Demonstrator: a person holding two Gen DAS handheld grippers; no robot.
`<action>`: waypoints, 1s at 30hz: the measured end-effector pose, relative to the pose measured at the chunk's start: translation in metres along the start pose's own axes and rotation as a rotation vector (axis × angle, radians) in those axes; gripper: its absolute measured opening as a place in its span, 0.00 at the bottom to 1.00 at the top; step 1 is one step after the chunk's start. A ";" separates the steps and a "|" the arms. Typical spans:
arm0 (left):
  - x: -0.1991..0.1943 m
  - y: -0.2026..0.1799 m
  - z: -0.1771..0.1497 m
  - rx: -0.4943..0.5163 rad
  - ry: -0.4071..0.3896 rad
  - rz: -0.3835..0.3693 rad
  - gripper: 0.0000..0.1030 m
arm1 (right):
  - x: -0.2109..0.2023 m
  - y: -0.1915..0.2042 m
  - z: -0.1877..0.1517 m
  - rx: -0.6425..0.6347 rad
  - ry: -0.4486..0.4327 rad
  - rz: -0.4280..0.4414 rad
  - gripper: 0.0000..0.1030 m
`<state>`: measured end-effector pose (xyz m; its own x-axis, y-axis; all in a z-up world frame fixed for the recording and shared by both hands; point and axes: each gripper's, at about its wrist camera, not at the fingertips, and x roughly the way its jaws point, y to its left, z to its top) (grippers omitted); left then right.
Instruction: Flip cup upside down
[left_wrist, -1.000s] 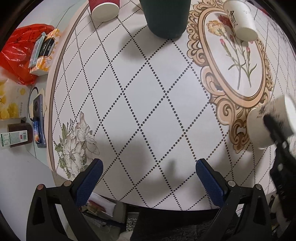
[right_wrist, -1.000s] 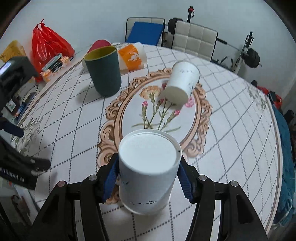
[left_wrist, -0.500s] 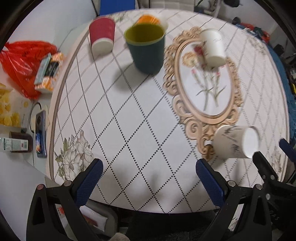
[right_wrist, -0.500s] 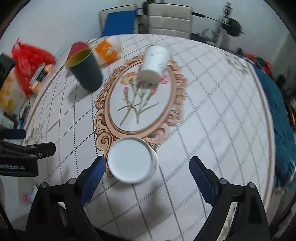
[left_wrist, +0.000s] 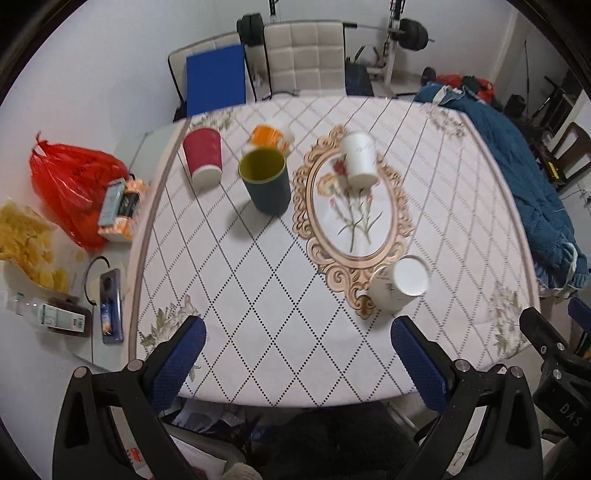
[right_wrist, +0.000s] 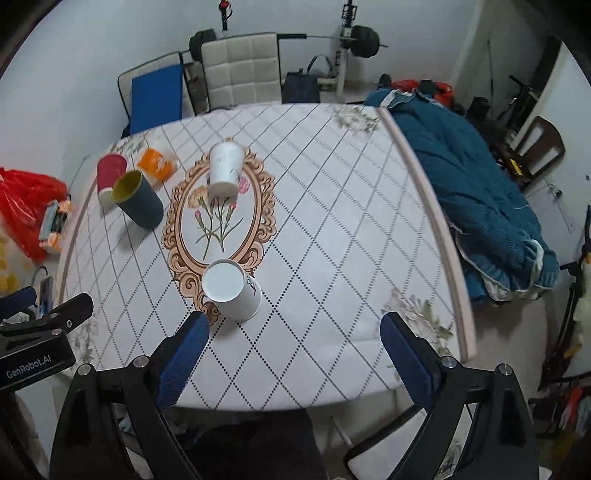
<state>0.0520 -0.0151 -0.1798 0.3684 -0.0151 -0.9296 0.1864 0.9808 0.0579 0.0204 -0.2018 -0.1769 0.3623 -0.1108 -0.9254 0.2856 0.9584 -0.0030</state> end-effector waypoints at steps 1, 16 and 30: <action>-0.009 -0.001 -0.001 0.000 -0.010 -0.001 1.00 | -0.012 -0.003 -0.001 0.005 -0.012 -0.001 0.93; -0.122 -0.026 -0.020 -0.030 -0.095 -0.009 1.00 | -0.150 -0.033 -0.006 -0.033 -0.122 0.024 0.93; -0.174 -0.032 -0.030 -0.071 -0.111 -0.029 1.00 | -0.236 -0.056 -0.010 -0.060 -0.190 0.037 0.94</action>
<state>-0.0455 -0.0385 -0.0308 0.4627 -0.0613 -0.8844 0.1352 0.9908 0.0020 -0.0894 -0.2266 0.0377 0.5339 -0.1171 -0.8374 0.2173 0.9761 0.0020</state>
